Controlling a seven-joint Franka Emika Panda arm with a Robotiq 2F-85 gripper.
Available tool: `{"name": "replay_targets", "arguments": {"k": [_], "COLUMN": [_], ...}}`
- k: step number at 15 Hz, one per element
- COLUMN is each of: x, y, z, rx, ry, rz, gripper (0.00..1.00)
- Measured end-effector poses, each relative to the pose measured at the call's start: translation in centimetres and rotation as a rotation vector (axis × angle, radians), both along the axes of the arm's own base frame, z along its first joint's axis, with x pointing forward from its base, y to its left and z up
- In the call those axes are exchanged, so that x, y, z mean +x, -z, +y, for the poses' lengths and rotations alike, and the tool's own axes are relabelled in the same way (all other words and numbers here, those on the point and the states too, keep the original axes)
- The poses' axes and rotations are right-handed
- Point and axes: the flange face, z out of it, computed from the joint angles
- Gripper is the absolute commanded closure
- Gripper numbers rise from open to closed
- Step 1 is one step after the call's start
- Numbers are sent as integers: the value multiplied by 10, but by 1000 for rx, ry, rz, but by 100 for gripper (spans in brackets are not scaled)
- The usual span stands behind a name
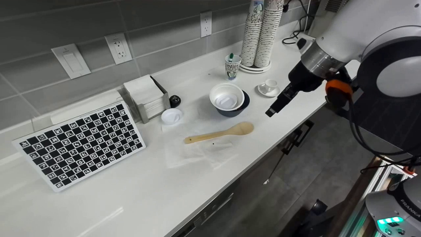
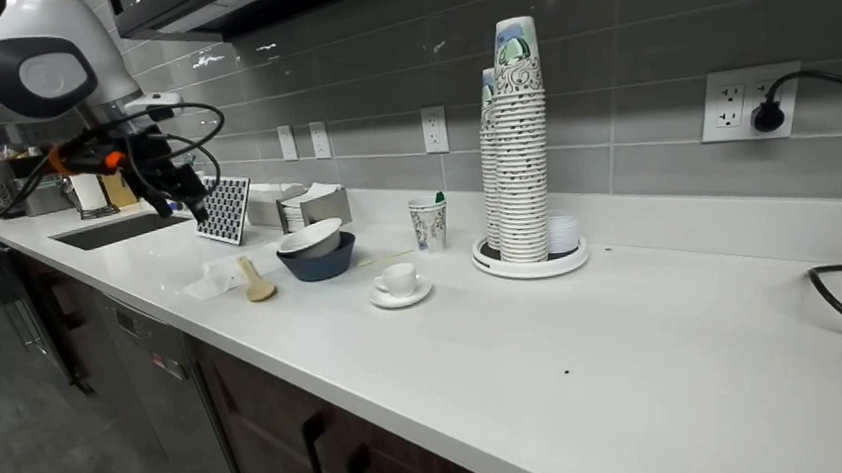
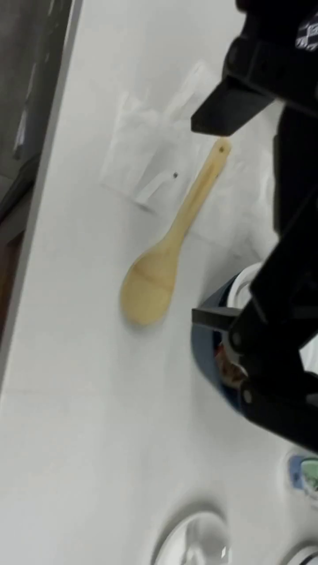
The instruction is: Put the white lid in the bowl
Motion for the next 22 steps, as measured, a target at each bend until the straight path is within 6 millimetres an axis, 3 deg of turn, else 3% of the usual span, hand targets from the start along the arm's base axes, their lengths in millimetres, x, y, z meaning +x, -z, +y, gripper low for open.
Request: {"name": "replay_targets", "arguments": {"k": [3, 5, 10, 18, 22], "x": [16, 38, 99, 96, 119], "y": [-19, -22, -22, -21, -5], "z": [68, 90, 113, 114, 144], "rx": [31, -6, -120, -111, -36], "ry": [43, 98, 218, 223, 353], "rz": [-115, -126, -109, -99, -63], "gripper": [0, 0, 0, 0, 0]}}
